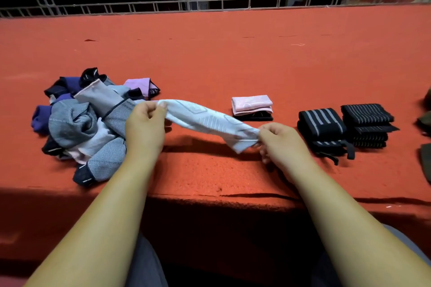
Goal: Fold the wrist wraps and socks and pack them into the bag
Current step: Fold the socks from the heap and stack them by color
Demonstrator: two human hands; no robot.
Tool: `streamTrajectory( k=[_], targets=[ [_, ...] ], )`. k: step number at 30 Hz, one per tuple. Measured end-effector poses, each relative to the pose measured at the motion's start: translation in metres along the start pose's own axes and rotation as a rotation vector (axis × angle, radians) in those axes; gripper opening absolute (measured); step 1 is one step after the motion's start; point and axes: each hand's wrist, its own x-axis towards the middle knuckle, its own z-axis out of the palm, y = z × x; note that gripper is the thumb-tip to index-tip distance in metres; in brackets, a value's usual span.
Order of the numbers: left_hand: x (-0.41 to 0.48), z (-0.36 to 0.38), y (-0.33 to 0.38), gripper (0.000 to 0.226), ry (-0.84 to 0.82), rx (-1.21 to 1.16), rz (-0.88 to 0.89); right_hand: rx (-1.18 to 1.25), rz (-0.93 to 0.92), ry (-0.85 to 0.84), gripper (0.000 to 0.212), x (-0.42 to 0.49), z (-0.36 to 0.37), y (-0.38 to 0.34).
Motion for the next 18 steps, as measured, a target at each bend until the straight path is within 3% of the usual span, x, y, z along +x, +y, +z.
streamTrajectory(
  k=[3, 6, 7, 9, 13, 18],
  targets=[
    [-0.012, 0.018, 0.003, 0.020, -0.163, -0.062, -0.047, 0.305, 0.128, -0.084, 0.027, -0.006, 0.005, -0.005],
    [-0.027, 0.025, 0.006, 0.040, -0.287, 0.304, 0.367, 0.437, 0.169, -0.158, 0.035, -0.009, 0.004, -0.010],
    [-0.031, 0.027, 0.006, 0.043, -0.359, 0.369, 0.507, 0.467, 0.178, -0.192, 0.032, -0.010, 0.003, -0.010],
    [-0.041, 0.033, 0.006, 0.043, -0.543, 0.366, 0.625, 0.490, 0.178, -0.250, 0.028, -0.013, 0.001, -0.011],
    [-0.057, 0.051, 0.004, 0.047, -0.709, 0.346, 0.562, 0.260, 0.059, -0.307, 0.027, -0.019, -0.004, -0.014],
    [-0.059, 0.058, 0.008, 0.026, -0.679, 0.350, 0.401, -0.179, -0.054, -0.059, 0.010, -0.015, -0.006, -0.006]
  ],
)
